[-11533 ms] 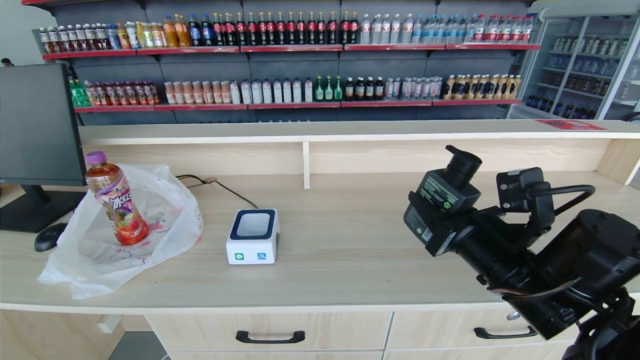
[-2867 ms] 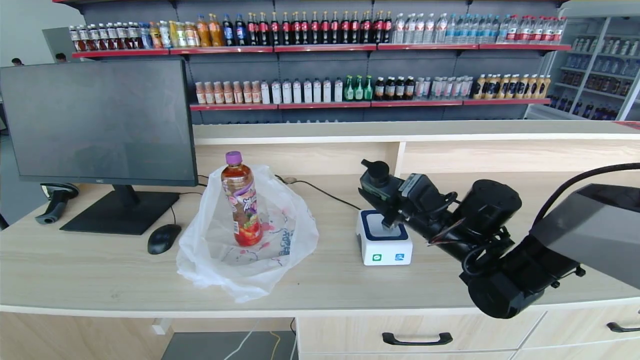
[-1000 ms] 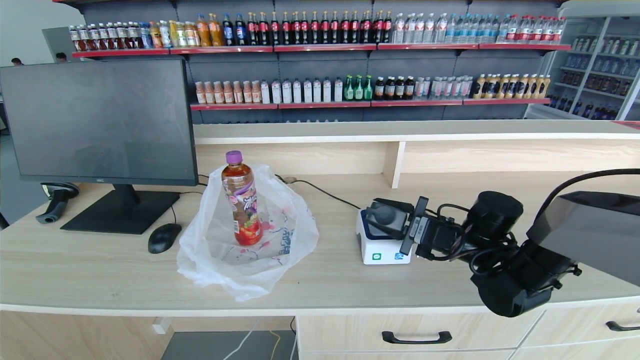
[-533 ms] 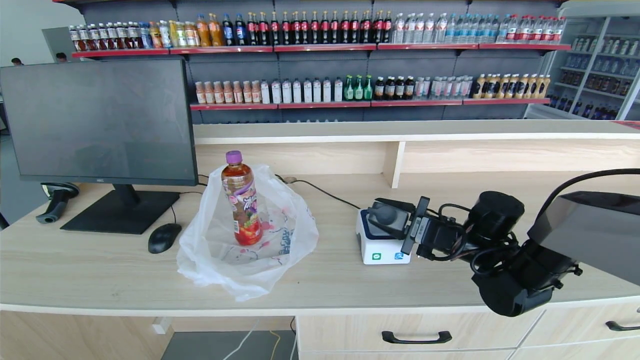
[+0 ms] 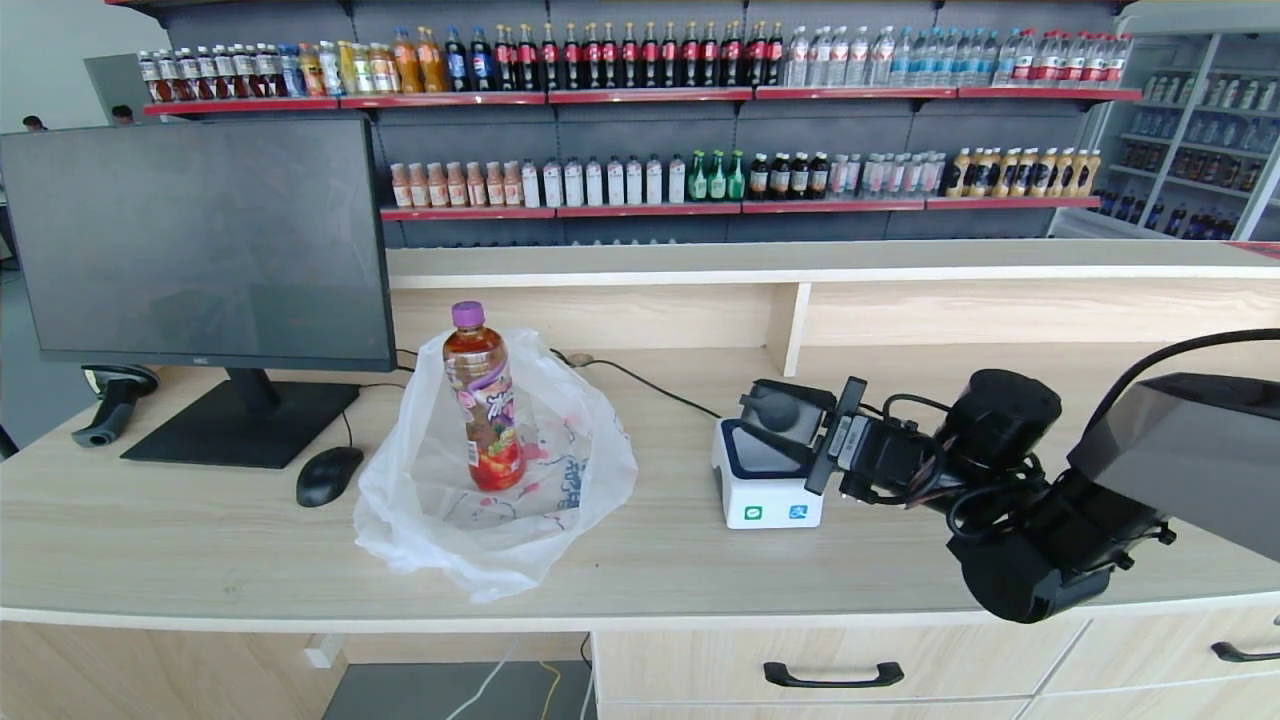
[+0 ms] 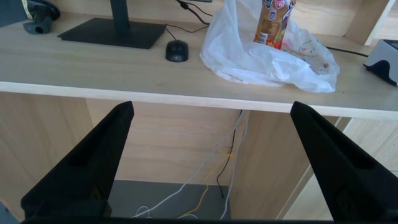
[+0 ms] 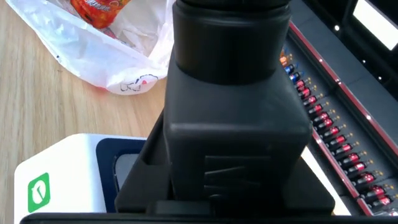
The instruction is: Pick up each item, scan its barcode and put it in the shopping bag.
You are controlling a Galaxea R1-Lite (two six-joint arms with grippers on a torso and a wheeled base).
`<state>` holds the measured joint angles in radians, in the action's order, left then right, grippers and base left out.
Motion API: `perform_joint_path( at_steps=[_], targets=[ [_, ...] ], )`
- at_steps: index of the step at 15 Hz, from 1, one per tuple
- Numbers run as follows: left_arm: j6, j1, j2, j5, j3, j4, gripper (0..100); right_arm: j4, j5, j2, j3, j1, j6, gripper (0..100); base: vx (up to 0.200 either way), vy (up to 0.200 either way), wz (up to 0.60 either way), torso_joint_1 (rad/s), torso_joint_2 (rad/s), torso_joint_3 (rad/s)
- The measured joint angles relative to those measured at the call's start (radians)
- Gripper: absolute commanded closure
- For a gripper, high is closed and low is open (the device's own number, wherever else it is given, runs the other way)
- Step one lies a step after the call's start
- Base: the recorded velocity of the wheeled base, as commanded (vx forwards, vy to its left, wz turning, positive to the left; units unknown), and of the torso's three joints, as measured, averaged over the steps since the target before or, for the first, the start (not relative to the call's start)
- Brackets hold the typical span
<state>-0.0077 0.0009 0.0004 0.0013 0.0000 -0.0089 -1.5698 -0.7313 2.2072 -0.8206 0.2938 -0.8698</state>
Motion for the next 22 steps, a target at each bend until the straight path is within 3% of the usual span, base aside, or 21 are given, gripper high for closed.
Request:
perform_joint_path(
  at_steps=[4,11,14,17,19,22],
  targets=[
    [0.0,0.0,0.0,0.0,0.0,0.001,0,0.0,0.03,-0.09,-0.002,-0.005,0.074,100,0.0,0.0,0.0,0.0,0.0,0.0],
    [0.002,0.0,0.0,0.0,0.0,0.003,0,-0.001,0.326,-0.305,0.03,-0.003,0.308,100,0.0,0.0,0.0,0.0,0.0,0.0],
    [0.003,-0.001,0.0,0.0,0.0,0.006,0,-0.001,0.384,-0.372,0.104,-0.003,0.398,100,0.0,0.0,0.0,0.0,0.0,0.0],
    [0.003,0.0,0.0,0.0,0.0,0.006,0,0.002,0.409,-0.425,0.295,-0.041,0.592,100,0.0,0.0,0.0,0.0,0.0,0.0],
    [0.002,0.0,0.0,0.0,0.0,0.008,0,0.001,0.486,-0.46,0.386,-0.073,0.727,100,0.0,0.0,0.0,0.0,0.0,0.0],
    [0.003,0.001,0.0,0.0,0.0,0.008,0,0.0,0.64,-0.482,0.443,-0.081,0.82,100,0.0,0.0,0.0,0.0,0.0,0.0]
  ],
)
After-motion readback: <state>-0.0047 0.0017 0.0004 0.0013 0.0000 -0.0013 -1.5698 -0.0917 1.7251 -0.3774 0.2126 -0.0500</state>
